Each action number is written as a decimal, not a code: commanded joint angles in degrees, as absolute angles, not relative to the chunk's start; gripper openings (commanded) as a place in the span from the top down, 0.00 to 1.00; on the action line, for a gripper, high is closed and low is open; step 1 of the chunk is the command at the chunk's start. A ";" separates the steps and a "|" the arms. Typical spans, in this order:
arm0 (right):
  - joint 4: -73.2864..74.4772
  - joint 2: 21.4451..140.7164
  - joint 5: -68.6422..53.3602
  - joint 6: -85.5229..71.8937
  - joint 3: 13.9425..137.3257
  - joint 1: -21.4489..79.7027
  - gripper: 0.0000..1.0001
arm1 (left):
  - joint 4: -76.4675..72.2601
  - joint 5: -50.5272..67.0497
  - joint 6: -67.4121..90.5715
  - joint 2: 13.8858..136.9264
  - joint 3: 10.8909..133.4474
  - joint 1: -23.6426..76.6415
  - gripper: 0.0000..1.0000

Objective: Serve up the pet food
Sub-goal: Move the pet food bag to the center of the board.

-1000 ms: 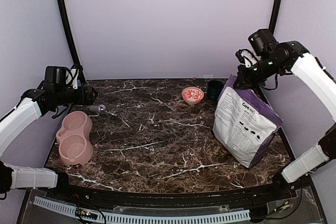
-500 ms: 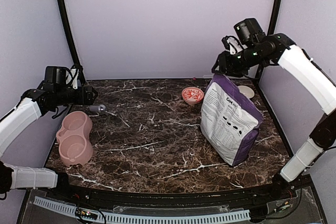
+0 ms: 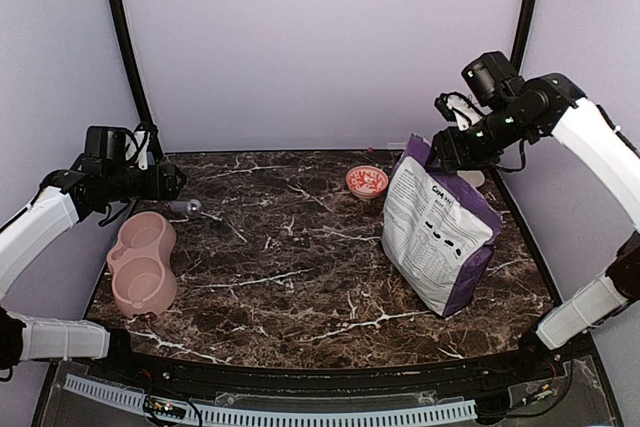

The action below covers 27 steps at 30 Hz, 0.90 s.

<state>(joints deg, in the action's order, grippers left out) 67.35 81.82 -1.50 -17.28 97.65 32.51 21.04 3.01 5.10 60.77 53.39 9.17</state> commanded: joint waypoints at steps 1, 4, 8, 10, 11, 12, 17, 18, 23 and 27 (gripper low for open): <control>68.80 79.73 -3.11 -16.80 94.36 32.61 0.50 | 20.43 3.19 4.48 60.52 52.73 8.84 0.06; 67.26 80.17 -4.57 -18.16 93.95 33.03 0.80 | 20.52 3.03 4.48 60.57 52.68 8.87 0.06; 62.29 80.47 -5.77 -21.88 95.15 33.96 1.00 | 20.52 3.30 4.47 60.56 52.65 8.82 0.06; 59.38 80.87 -6.29 -24.72 96.09 34.47 1.00 | 20.50 3.33 4.55 60.47 52.64 8.80 0.06; 57.77 81.00 -6.70 -26.29 96.38 34.67 1.00 | 20.46 3.38 4.57 60.47 52.66 8.80 0.06; 56.28 81.22 -7.03 -28.02 96.72 34.86 1.00 | 20.53 3.47 4.56 60.40 52.72 8.83 0.06; 50.22 82.82 -7.09 -34.64 100.50 35.88 1.00 | 20.52 3.44 4.64 60.03 52.72 8.85 0.06; 49.26 83.23 -7.06 -35.39 101.31 36.20 1.00 | 20.63 3.53 4.63 59.95 52.81 8.83 0.06; 46.29 85.41 -5.77 -38.27 104.96 37.82 1.00 | 20.63 3.70 4.84 59.68 52.73 8.81 0.06; 44.06 85.72 -3.93 -39.02 104.25 37.92 1.00 | 20.66 3.82 4.83 59.59 52.62 8.83 0.06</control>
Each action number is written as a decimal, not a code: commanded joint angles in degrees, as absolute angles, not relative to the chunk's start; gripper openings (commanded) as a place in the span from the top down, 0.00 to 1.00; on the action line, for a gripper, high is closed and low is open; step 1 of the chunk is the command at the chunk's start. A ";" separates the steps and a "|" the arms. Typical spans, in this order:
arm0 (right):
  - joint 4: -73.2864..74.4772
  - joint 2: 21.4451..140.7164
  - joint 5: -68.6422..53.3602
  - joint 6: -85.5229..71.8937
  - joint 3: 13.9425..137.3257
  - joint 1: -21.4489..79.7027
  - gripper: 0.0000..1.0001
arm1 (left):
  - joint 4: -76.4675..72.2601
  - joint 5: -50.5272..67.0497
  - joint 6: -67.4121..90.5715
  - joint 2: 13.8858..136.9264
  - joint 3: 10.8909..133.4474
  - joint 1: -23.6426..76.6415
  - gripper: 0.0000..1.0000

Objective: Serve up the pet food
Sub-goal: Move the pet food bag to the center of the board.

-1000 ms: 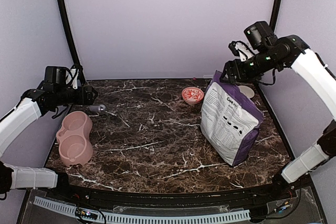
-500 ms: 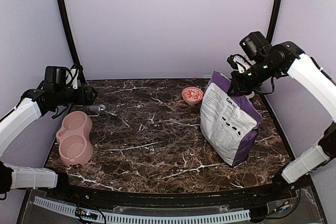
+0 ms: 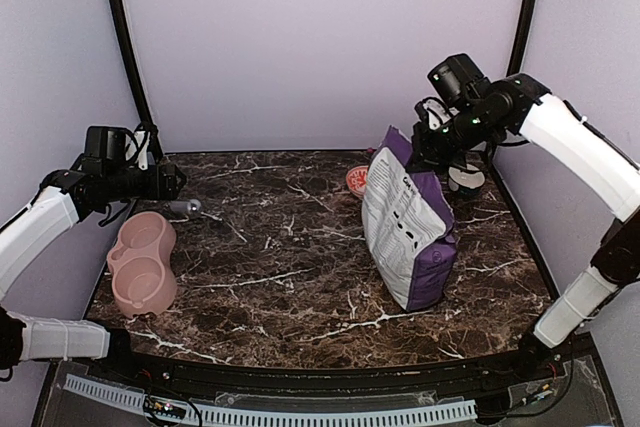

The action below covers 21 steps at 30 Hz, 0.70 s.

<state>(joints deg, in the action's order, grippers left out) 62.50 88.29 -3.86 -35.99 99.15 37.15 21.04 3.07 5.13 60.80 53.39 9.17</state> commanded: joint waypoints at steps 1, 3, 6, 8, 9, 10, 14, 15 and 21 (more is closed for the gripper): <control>43.37 85.47 -3.13 -38.79 103.40 37.89 1.00 | 20.61 3.86 4.83 59.59 52.64 8.85 0.06; 41.86 84.78 -1.50 -38.28 101.15 37.88 1.00 | 20.56 4.13 4.83 59.67 52.56 8.86 0.06; 39.98 83.25 -1.15 -37.42 97.42 37.31 0.87 | 20.30 4.79 4.75 59.83 52.38 8.87 0.06; 38.95 81.92 -2.35 -36.47 94.92 36.34 0.67 | 20.10 5.21 4.67 59.94 52.23 8.96 0.06; 38.67 81.31 -3.18 -36.00 94.10 35.77 0.57 | 19.98 5.37 4.62 60.01 52.20 8.93 0.06; 38.60 80.74 -4.00 -35.28 93.48 35.13 0.51 | 19.91 5.64 4.58 60.09 52.16 8.91 0.06; 40.39 77.73 -5.44 -29.09 92.19 30.20 0.46 | 19.41 7.21 4.36 60.27 51.84 9.34 0.06; 40.84 76.71 -5.05 -28.10 91.46 28.19 0.45 | 19.10 8.09 4.16 60.27 51.74 9.54 0.06; 37.22 70.60 -6.58 -23.58 80.84 15.31 0.44 | 17.36 14.29 5.41 61.87 52.25 12.36 0.06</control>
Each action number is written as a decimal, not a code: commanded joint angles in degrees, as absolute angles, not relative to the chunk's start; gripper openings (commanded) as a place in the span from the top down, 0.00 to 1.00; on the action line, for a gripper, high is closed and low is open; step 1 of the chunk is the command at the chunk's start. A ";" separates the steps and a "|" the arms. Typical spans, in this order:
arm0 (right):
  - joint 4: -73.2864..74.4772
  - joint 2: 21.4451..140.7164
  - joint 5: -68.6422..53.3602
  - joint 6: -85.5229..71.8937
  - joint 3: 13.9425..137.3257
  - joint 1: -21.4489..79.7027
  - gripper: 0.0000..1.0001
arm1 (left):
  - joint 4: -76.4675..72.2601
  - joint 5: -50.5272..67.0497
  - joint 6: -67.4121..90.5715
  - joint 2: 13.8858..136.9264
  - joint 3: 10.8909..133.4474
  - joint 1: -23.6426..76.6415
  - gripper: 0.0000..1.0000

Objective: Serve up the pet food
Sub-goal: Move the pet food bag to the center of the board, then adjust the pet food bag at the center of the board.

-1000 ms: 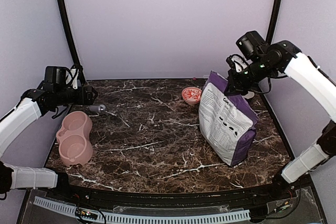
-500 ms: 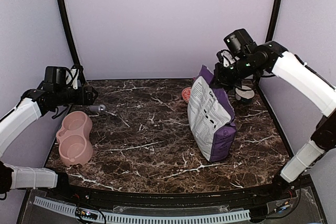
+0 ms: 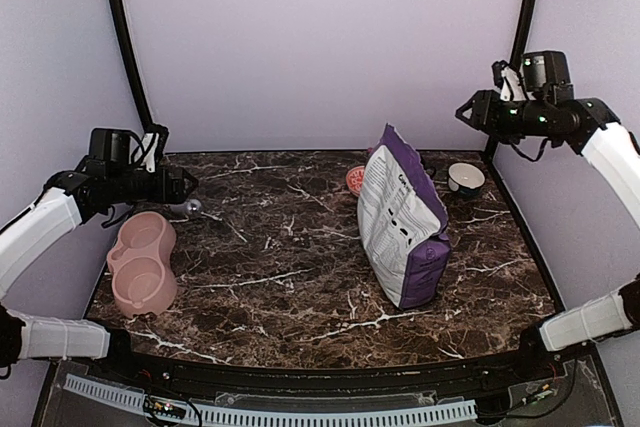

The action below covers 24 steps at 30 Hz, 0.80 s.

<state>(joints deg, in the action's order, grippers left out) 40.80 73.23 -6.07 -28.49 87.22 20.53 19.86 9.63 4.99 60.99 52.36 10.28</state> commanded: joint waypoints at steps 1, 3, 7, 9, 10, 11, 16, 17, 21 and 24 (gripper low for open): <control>36.35 69.92 -5.80 -23.38 78.67 14.30 0.44 | 17.36 13.81 5.73 62.46 52.62 13.45 0.06; 34.77 69.62 -4.69 -23.34 73.78 12.71 0.44 | 17.66 12.87 6.05 63.81 53.61 16.29 0.06; 31.23 69.46 -4.93 -24.16 62.89 11.52 0.45 | 18.45 11.13 7.01 66.85 55.63 23.21 0.06; 30.10 70.05 -7.42 -24.09 58.58 11.51 0.46 | 18.12 10.74 7.86 68.38 56.42 27.22 0.06; 29.79 70.53 -8.87 -23.97 56.88 11.47 0.46 | 17.73 10.77 8.45 69.25 56.83 28.62 0.06; 29.36 71.14 -10.33 -23.88 55.03 11.46 0.46 | 17.19 11.08 9.11 70.14 57.17 29.98 0.06; 28.81 74.20 -13.83 -23.25 48.03 11.84 0.47 | 14.07 11.00 11.65 75.19 60.12 35.79 0.07; 28.30 74.53 -14.25 -23.35 46.83 11.92 0.47 | 13.85 10.68 12.01 76.35 61.26 37.27 0.07; 25.80 76.31 -17.21 -24.52 43.53 13.70 0.48 | 12.94 10.86 15.43 81.62 66.29 41.11 0.09; 23.82 77.95 -18.25 -25.55 42.47 16.03 0.48 | 12.77 10.77 16.86 84.07 69.60 43.68 0.10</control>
